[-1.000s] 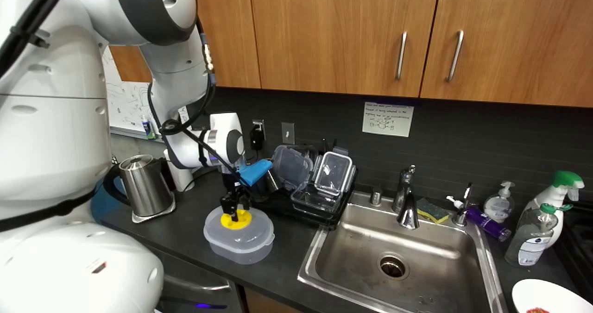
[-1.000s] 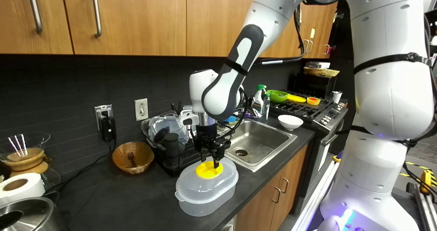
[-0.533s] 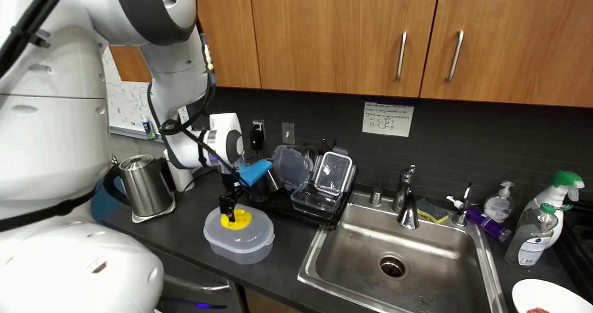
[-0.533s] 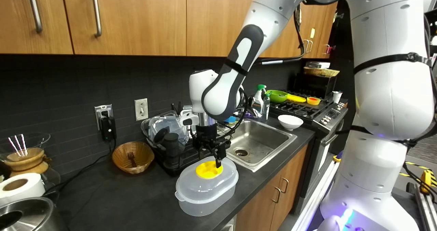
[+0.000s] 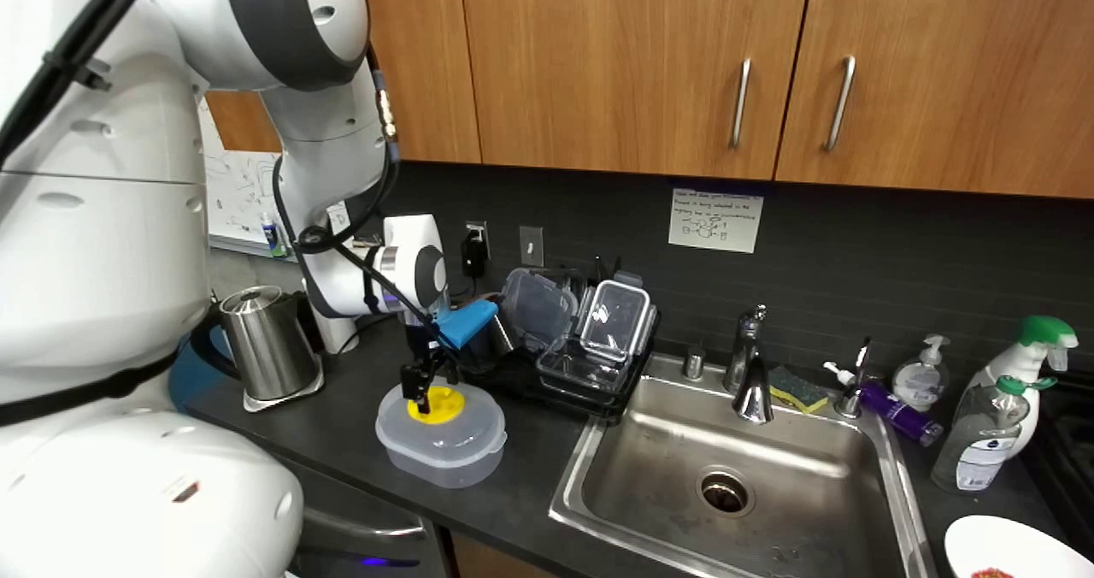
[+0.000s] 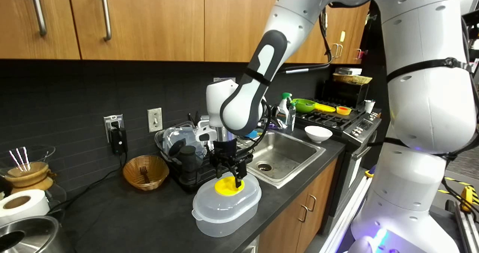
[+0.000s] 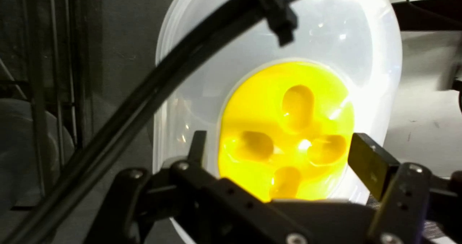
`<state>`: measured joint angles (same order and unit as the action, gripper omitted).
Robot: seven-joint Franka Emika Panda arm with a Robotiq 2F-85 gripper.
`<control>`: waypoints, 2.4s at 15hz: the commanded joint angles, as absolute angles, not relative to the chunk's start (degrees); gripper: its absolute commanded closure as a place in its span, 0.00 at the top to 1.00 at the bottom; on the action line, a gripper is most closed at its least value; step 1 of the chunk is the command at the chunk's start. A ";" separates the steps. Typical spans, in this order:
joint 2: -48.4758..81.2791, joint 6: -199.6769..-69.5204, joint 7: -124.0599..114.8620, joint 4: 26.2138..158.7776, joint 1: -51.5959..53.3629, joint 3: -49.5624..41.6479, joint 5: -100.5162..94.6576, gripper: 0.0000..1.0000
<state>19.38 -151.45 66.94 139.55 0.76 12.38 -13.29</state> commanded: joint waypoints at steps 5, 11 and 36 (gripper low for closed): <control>20.01 -155.61 68.59 139.59 -0.03 12.99 -11.46 0.46; 19.41 -156.69 68.79 139.74 -0.24 13.18 -11.27 0.17; 15.26 -158.28 66.77 143.45 0.60 13.26 -11.65 0.00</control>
